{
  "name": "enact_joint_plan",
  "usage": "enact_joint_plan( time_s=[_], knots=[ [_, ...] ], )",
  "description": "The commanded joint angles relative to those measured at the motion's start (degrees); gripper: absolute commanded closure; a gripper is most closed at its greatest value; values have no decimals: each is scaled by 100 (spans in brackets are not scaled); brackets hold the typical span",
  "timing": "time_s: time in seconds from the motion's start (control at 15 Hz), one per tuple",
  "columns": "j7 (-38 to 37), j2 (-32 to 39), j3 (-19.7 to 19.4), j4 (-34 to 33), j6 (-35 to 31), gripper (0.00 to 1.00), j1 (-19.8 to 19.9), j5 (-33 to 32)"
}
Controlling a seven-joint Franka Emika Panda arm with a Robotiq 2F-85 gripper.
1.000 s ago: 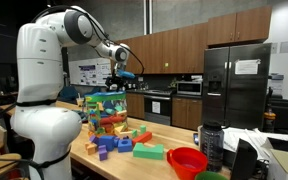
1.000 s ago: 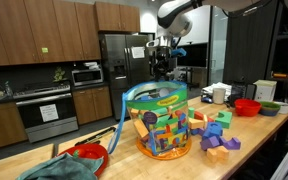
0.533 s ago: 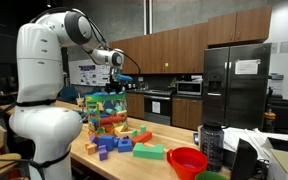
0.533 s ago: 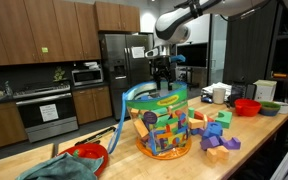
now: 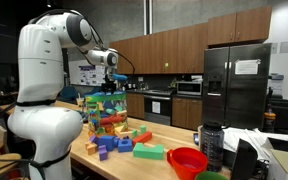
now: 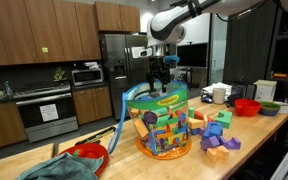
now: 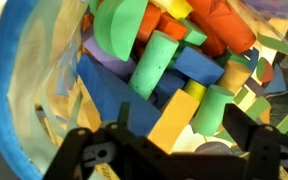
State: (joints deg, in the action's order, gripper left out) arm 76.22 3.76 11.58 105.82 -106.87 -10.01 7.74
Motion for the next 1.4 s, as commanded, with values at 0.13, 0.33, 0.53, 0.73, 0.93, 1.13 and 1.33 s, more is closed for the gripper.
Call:
enact_joint_plan(
  time_s=[0.13,0.33,0.53,0.73,0.93,1.13,1.33],
  knots=[
    [126,187,119,-137,-507,4,-105,-84],
    [189,255,159,-89,-779,1,-132,-103],
    [138,285,182,-88,-670,0,-122,-4],
    [144,320,188,-86,-669,0,-121,-2],
    [139,316,187,-87,-657,0,-119,-4],
    [121,342,186,-92,-682,0,-119,-5],
    [120,367,186,-90,-713,0,-114,-2]
  ],
)
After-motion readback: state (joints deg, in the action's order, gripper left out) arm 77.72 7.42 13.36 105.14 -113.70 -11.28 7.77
